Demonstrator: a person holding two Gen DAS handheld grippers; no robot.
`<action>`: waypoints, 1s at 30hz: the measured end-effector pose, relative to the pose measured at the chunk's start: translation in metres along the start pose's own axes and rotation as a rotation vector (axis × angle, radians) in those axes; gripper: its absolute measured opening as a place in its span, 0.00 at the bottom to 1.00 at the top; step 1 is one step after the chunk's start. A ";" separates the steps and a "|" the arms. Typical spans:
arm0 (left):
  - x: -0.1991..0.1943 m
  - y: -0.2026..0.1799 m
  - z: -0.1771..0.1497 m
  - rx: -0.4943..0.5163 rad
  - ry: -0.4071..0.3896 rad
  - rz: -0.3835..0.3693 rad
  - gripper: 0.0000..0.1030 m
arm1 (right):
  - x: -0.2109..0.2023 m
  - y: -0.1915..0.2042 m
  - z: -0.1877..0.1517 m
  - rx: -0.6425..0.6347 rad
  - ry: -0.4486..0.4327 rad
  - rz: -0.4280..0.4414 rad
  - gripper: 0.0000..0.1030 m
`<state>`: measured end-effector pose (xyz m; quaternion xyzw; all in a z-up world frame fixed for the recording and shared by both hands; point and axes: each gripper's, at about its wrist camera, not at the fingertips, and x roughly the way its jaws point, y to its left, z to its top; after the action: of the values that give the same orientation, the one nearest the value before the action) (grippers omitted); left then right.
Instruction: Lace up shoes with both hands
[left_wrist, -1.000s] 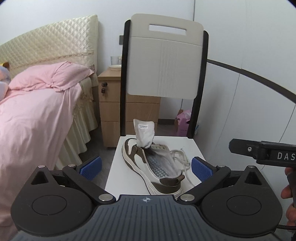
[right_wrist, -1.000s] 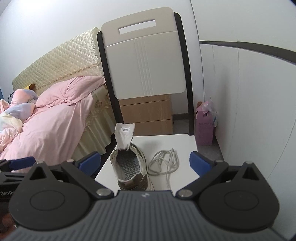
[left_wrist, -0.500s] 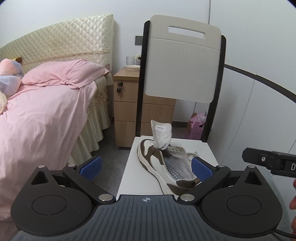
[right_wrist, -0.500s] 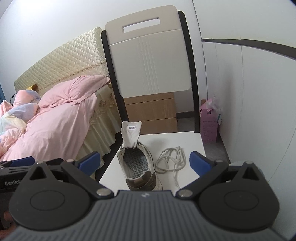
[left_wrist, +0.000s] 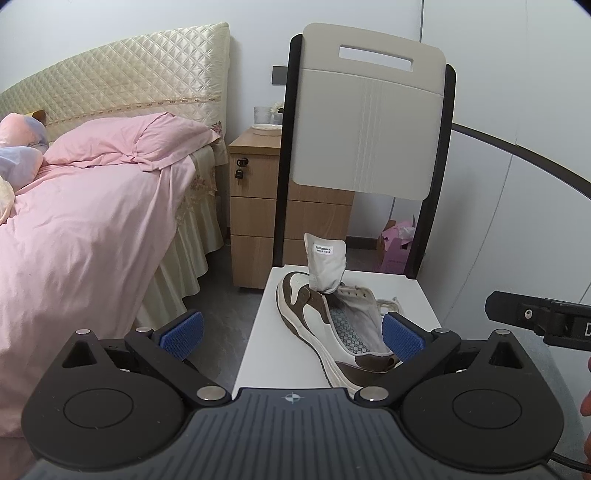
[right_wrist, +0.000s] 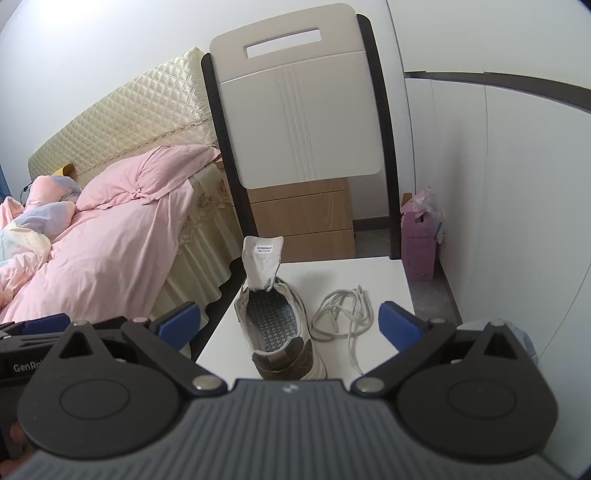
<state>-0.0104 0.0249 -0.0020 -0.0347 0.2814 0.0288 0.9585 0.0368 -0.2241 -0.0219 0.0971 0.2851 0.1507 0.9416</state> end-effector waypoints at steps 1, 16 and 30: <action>0.000 0.000 -0.001 0.000 -0.001 -0.001 1.00 | 0.000 0.000 0.001 -0.004 -0.002 -0.002 1.00; 0.001 0.002 -0.001 -0.012 -0.007 -0.033 1.00 | 0.000 0.003 0.004 -0.018 -0.012 -0.023 1.00; 0.007 0.009 0.000 -0.037 -0.012 -0.032 1.00 | 0.002 0.007 0.006 -0.076 -0.094 -0.056 1.00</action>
<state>-0.0056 0.0338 -0.0061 -0.0566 0.2745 0.0189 0.9597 0.0401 -0.2176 -0.0166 0.0605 0.2373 0.1304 0.9607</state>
